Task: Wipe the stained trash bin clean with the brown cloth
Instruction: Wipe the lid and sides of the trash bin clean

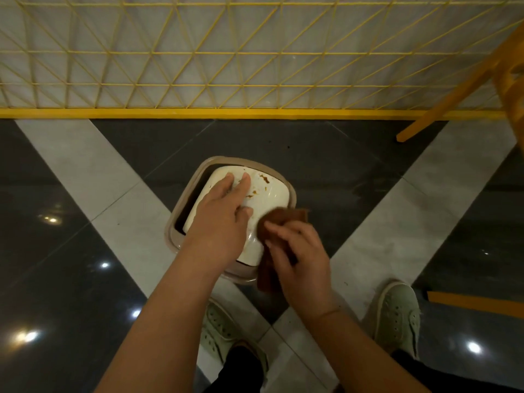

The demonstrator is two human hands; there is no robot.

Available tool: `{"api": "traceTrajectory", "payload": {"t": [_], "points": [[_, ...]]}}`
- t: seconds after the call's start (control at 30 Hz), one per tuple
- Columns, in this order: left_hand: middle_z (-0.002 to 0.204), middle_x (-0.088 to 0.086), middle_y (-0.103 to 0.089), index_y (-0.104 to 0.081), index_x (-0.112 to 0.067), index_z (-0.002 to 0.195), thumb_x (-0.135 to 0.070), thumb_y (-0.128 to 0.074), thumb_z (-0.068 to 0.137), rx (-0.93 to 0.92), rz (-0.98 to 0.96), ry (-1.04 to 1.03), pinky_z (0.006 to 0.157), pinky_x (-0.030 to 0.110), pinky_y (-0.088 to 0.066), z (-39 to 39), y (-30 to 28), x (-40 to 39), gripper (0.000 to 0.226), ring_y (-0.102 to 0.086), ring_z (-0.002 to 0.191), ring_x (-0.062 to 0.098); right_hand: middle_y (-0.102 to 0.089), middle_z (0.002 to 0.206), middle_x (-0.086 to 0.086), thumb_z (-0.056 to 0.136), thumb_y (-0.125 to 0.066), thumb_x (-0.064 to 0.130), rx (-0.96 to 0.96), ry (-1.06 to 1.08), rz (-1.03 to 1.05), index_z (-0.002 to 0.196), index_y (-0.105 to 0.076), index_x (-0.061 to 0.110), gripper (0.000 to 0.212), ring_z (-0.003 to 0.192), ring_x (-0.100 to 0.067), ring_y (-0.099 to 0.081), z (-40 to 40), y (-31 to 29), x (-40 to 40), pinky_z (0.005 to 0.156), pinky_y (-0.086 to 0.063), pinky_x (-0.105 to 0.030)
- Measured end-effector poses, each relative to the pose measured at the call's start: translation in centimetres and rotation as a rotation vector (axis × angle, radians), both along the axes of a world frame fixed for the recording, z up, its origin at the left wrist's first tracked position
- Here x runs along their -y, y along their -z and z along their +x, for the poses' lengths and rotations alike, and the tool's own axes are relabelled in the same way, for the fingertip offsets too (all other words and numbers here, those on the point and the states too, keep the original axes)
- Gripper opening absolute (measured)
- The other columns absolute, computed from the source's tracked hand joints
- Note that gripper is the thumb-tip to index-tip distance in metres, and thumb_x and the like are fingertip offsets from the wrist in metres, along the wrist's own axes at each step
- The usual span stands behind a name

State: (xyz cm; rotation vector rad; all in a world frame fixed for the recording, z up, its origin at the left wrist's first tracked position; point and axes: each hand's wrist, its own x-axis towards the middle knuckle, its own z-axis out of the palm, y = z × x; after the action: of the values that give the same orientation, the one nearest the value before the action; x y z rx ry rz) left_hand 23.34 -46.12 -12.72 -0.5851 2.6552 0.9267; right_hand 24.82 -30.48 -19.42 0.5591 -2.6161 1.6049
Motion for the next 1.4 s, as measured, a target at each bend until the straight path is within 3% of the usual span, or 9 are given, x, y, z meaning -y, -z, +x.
{"api": "traceTrajectory", "payload": {"t": [0.23,0.4,0.5,0.7,0.87,1.07,1.2,1.3,1.4], "points": [[0.158,-0.011,-0.012,-0.024,-0.039,0.147,-0.025,-0.045,0.098,-0.008,-0.013,-0.006,0.113,0.026,-0.014,0.0,-0.2,-0.1,0.055,-0.011,0.144,0.01,-0.056,0.113,0.003,0.091,-0.056,0.021,-0.028,-0.225,0.045,0.115,-0.067,0.022,0.027,0.106,-0.009,-0.052,2.7,-0.3,-0.5,0.092,-0.044,-0.021],[0.158,-0.012,-0.012,-0.024,-0.039,0.147,-0.025,-0.045,0.098,-0.014,-0.02,-0.008,0.112,0.024,-0.013,0.0,-0.1,0.0,0.055,-0.01,0.144,0.01,-0.057,0.114,0.001,0.09,-0.06,0.012,0.034,0.019,0.075,0.114,-0.068,0.018,0.026,0.11,-0.012,-0.051,-1.9,-1.4,0.5,0.099,-0.04,-0.021],[0.158,-0.01,-0.014,-0.029,-0.036,0.146,-0.021,-0.048,0.097,-0.042,0.015,-0.021,0.114,0.025,-0.014,0.0,-0.2,-0.1,0.054,-0.012,0.144,0.01,-0.056,0.114,0.002,0.09,-0.056,0.017,-0.061,-0.142,0.085,0.115,-0.067,0.02,0.027,0.108,-0.009,-0.049,0.5,-1.4,0.6,0.095,-0.037,-0.015],[0.158,-0.013,-0.012,-0.026,-0.039,0.146,-0.025,-0.046,0.098,-0.026,0.013,-0.018,0.111,0.024,-0.015,0.0,-0.2,0.0,0.054,-0.013,0.143,0.01,-0.059,0.111,-0.004,0.087,-0.062,0.007,0.019,-0.144,0.072,0.109,-0.07,0.018,0.025,0.108,-0.015,-0.053,-1.0,-0.5,-1.4,0.092,-0.047,-0.034],[0.158,-0.012,-0.011,-0.025,-0.039,0.147,-0.024,-0.046,0.098,-0.02,0.015,-0.019,0.111,0.025,-0.016,0.1,-0.1,-0.1,0.055,-0.013,0.143,0.01,-0.055,0.112,0.007,0.093,-0.054,0.02,0.026,0.005,0.119,0.115,-0.067,0.023,0.026,0.107,-0.01,-0.05,-5.3,-2.6,1.5,0.095,-0.034,-0.011],[0.158,-0.011,-0.012,-0.027,-0.037,0.146,-0.021,-0.047,0.098,-0.049,0.034,-0.004,0.114,0.024,-0.016,0.4,-0.1,-0.1,0.055,-0.014,0.143,0.01,-0.057,0.114,0.006,0.091,-0.059,0.013,0.053,-0.071,0.098,0.111,-0.068,0.021,0.023,0.109,-0.011,-0.053,-2.7,-1.7,-0.7,0.097,-0.044,-0.026],[0.158,-0.011,-0.012,-0.025,-0.037,0.147,-0.022,-0.046,0.098,-0.048,0.026,-0.009,0.115,0.034,-0.024,0.3,0.1,-0.1,0.055,-0.017,0.143,0.011,-0.058,0.112,0.008,0.092,-0.056,0.018,0.006,-0.035,0.195,0.111,-0.068,0.026,0.023,0.106,-0.008,-0.05,-6.4,-3.3,1.6,0.09,-0.035,-0.01],[0.159,-0.011,-0.005,-0.017,-0.038,0.149,-0.033,-0.051,0.094,-0.03,0.018,0.005,0.117,0.038,-0.021,0.4,0.3,-0.3,0.064,-0.011,0.144,0.012,-0.06,0.109,0.006,0.093,-0.055,0.023,-0.079,-0.094,0.336,0.112,-0.068,0.028,0.024,0.105,-0.009,-0.047,-9.5,-4.4,3.1,0.085,-0.038,-0.019],[0.158,-0.015,0.003,-0.004,-0.041,0.149,-0.048,-0.064,0.082,0.011,-0.081,0.073,0.117,0.039,-0.015,0.6,0.4,-0.4,0.09,-0.001,0.145,0.011,-0.062,0.112,0.013,0.094,-0.054,0.027,0.174,-0.116,0.268,0.111,-0.065,0.037,0.023,0.105,-0.006,-0.052,-11.3,-4.6,2.9,0.088,-0.042,-0.022]]}}
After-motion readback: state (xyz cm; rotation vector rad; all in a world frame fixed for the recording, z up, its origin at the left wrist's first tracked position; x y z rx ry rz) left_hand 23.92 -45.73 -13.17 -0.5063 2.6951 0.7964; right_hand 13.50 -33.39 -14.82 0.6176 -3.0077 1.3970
